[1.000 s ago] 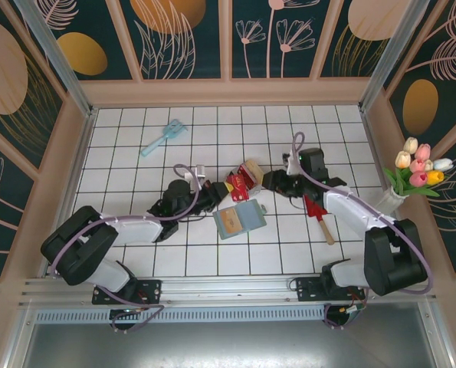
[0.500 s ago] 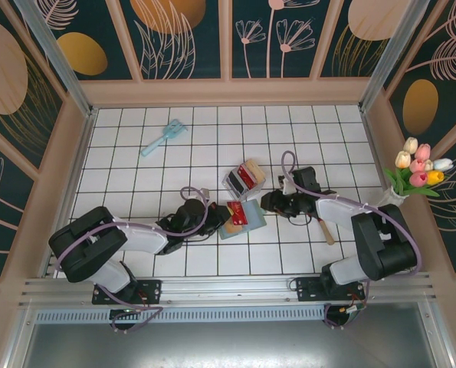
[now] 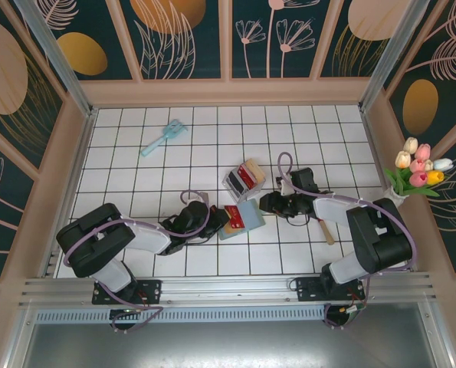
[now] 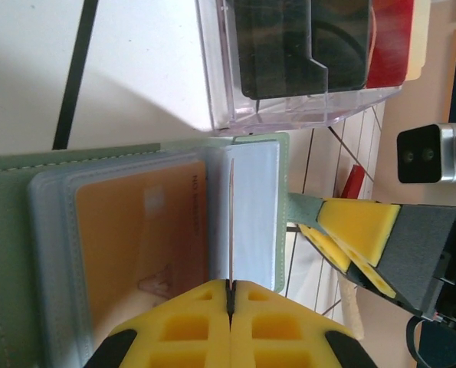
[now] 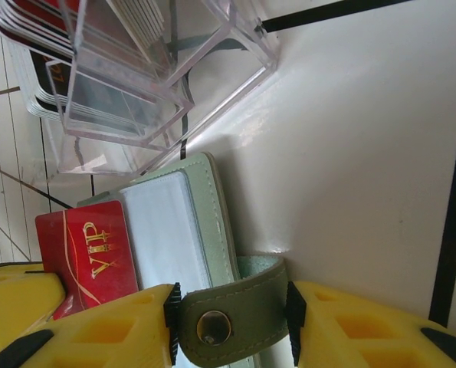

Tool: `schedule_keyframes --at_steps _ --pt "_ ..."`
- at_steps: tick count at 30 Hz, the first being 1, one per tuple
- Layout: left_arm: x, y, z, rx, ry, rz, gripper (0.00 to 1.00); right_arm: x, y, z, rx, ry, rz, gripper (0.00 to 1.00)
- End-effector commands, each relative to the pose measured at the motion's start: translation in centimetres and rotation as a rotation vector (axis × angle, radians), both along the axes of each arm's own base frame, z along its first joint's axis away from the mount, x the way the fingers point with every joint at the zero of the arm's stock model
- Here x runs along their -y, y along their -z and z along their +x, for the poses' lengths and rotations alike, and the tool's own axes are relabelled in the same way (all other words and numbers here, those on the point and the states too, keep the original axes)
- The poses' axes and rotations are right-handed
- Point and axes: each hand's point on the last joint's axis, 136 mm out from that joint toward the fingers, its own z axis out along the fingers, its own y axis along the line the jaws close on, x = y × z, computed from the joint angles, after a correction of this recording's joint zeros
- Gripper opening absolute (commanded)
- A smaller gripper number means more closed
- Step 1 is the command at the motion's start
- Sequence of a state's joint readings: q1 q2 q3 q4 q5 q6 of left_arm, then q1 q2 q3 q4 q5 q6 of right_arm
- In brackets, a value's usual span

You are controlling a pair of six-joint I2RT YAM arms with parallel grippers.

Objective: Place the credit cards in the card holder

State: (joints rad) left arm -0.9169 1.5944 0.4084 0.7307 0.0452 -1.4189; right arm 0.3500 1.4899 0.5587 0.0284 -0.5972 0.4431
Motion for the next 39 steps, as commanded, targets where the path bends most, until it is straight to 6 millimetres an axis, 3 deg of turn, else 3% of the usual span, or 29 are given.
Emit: schedule_keyframes --at_steps 1,7,21,24,29,30,39 --pt "-0.6 0.8 -0.3 -0.006 -0.004 0.046 0.00 -0.3 0.5 -0.5 0.000 -0.024 0.005 0.43" --pt "-1.1 0.6 -0.3 0.006 -0.014 0.058 0.00 -0.2 0.7 -0.7 -0.005 -0.025 0.000 0.42" --pt "0.5 2.7 -0.4 -0.044 0.016 0.062 0.00 -0.6 1.0 -1.6 -0.029 -0.052 0.010 0.34" --pt "1.1 2.3 -0.4 -0.037 0.029 0.037 0.00 -0.9 1.1 -1.7 -0.035 -0.061 0.014 0.33" --pt "2.1 1.2 0.1 -0.008 0.045 0.011 0.04 -1.2 1.2 -1.9 -0.038 -0.074 0.017 0.32" --pt "2.3 2.0 0.1 -0.019 0.057 0.027 0.04 -1.2 1.2 -1.9 -0.039 -0.075 0.017 0.31" --pt "4.4 1.9 0.5 -0.015 0.125 0.030 0.14 -1.9 0.7 -2.6 -0.056 -0.107 0.052 0.30"
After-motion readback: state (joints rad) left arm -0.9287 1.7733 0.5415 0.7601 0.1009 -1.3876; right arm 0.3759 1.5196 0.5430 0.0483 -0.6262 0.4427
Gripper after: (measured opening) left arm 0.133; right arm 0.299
